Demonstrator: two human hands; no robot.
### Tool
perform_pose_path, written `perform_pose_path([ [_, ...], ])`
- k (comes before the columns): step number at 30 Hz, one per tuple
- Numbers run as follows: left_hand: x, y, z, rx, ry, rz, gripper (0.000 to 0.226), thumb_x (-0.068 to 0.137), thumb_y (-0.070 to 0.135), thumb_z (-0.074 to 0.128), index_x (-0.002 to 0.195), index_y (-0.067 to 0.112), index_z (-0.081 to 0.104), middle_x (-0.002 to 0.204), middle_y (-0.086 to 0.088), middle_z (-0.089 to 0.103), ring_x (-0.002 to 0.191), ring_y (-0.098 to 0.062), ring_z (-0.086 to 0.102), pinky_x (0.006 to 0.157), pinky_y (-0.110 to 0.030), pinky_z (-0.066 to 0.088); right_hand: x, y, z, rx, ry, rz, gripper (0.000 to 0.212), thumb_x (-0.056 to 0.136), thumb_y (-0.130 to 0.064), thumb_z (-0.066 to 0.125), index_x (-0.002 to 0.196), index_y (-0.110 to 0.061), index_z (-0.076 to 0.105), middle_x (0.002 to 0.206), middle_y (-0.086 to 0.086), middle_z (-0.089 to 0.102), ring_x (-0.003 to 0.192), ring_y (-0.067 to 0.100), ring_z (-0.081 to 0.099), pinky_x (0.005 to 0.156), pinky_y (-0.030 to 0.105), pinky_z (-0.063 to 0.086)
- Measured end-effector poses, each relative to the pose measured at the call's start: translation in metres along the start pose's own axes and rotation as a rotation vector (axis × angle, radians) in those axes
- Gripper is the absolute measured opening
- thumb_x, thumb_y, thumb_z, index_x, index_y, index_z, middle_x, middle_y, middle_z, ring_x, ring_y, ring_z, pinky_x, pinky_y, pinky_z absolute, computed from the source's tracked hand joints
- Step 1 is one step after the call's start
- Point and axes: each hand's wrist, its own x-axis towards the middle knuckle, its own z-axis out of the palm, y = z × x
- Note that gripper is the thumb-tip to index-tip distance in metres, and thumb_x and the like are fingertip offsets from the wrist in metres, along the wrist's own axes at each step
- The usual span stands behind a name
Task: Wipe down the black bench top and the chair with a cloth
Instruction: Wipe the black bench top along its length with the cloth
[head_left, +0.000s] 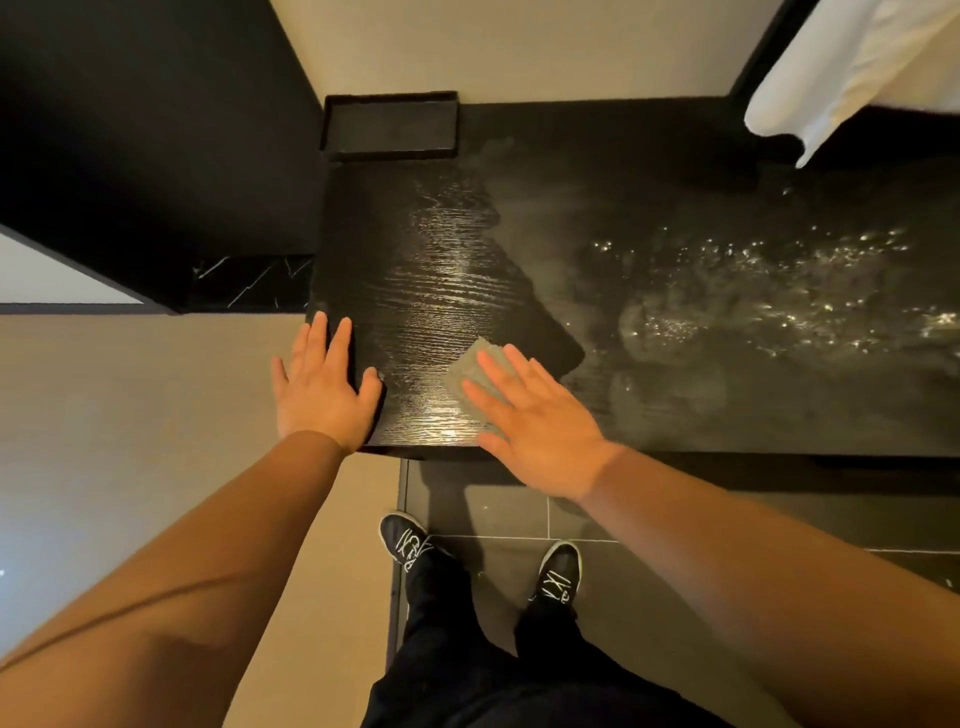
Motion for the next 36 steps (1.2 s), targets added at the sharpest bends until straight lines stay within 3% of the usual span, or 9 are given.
perform_pose_path([
  [6,-0.01,0.038,-0.005,-0.018,-0.03,-0.007,0.061,0.109,0.04,0.042,0.166,0.023,0.03,0.175,-0.014,0.017,0.162,-0.033,0.011,0.131,-0.057,0.005,-0.047,0.056,-0.006,-0.058,0.056,0.24,0.071,0.102,-0.063,0.019,0.165,-0.03,0.02,0.175,0.001,0.001,0.161,0.032,-0.004,0.128,0.053,0.014],
  [10,-0.016,0.089,0.004,-0.158,-0.075,-0.002,0.066,0.105,0.049,0.047,0.165,0.029,0.028,0.177,-0.01,0.007,0.163,-0.032,-0.001,0.129,-0.056,-0.004,-0.039,0.033,-0.007,0.051,0.081,0.444,0.077,0.1,-0.068,0.017,0.166,-0.029,0.011,0.175,0.007,-0.006,0.159,0.035,-0.013,0.129,0.053,0.003],
  [15,-0.02,0.099,0.019,-0.088,0.023,-0.065,0.068,0.102,0.053,0.038,0.165,0.029,0.026,0.177,-0.01,0.009,0.164,-0.033,0.001,0.131,-0.058,0.003,-0.035,0.0,0.013,-0.044,0.067,0.102,0.08,0.098,-0.071,0.031,0.165,-0.028,0.024,0.175,0.011,0.001,0.159,0.036,-0.01,0.128,0.055,0.009],
  [20,-0.018,0.099,0.022,-0.074,0.05,-0.066,0.067,0.101,0.053,0.038,0.164,0.029,0.029,0.177,-0.01,0.013,0.163,-0.033,0.005,0.131,-0.058,0.005,-0.049,0.038,0.016,-0.09,0.059,-0.147,0.07,0.101,-0.065,0.033,0.162,-0.033,0.032,0.174,0.004,0.01,0.161,0.032,0.0,0.13,0.05,0.009],
  [22,-0.019,0.098,0.021,-0.075,0.047,-0.064,0.067,0.102,0.053,0.038,0.164,0.029,0.029,0.177,-0.01,0.013,0.163,-0.034,0.005,0.131,-0.058,0.005,-0.064,0.07,0.011,-0.126,0.06,-0.139,0.067,0.102,-0.064,0.033,0.162,-0.034,0.032,0.174,0.003,0.012,0.161,0.032,0.004,0.129,0.051,0.013],
  [25,-0.019,0.098,0.021,-0.077,0.052,-0.064,0.066,0.102,0.053,0.039,0.163,0.03,0.029,0.177,-0.01,0.013,0.163,-0.034,0.006,0.131,-0.057,0.005,-0.083,0.1,0.0,-0.116,0.106,0.034,0.068,0.102,-0.063,0.032,0.162,-0.03,0.034,0.174,0.005,0.015,0.16,0.033,0.008,0.128,0.053,0.016],
  [27,-0.018,0.098,0.021,-0.08,0.056,-0.064,0.065,0.102,0.053,0.039,0.163,0.03,0.03,0.176,-0.01,0.014,0.163,-0.034,0.006,0.131,-0.057,0.006,-0.083,0.098,-0.005,-0.098,0.112,0.182,0.069,0.102,-0.064,0.028,0.162,-0.029,0.034,0.173,0.006,0.016,0.16,0.034,0.009,0.126,0.056,0.02],
  [30,-0.019,0.098,0.022,-0.073,0.061,-0.062,0.064,0.103,0.053,0.039,0.162,0.031,0.03,0.176,-0.009,0.015,0.163,-0.034,0.007,0.131,-0.058,0.007,-0.07,0.067,-0.001,-0.06,0.132,0.34,0.074,0.102,-0.069,0.022,0.164,-0.028,0.028,0.174,0.009,0.008,0.16,0.037,0.001,0.127,0.056,0.014],
  [36,-0.018,0.098,0.023,-0.055,0.058,-0.066,0.063,0.103,0.055,0.039,0.161,0.031,0.029,0.177,-0.008,0.014,0.163,-0.033,0.007,0.131,-0.058,0.007,-0.038,0.027,0.01,-0.024,0.145,0.043,0.069,0.101,-0.067,0.032,0.16,-0.032,0.037,0.174,0.005,0.014,0.16,0.034,0.005,0.129,0.052,0.012],
])
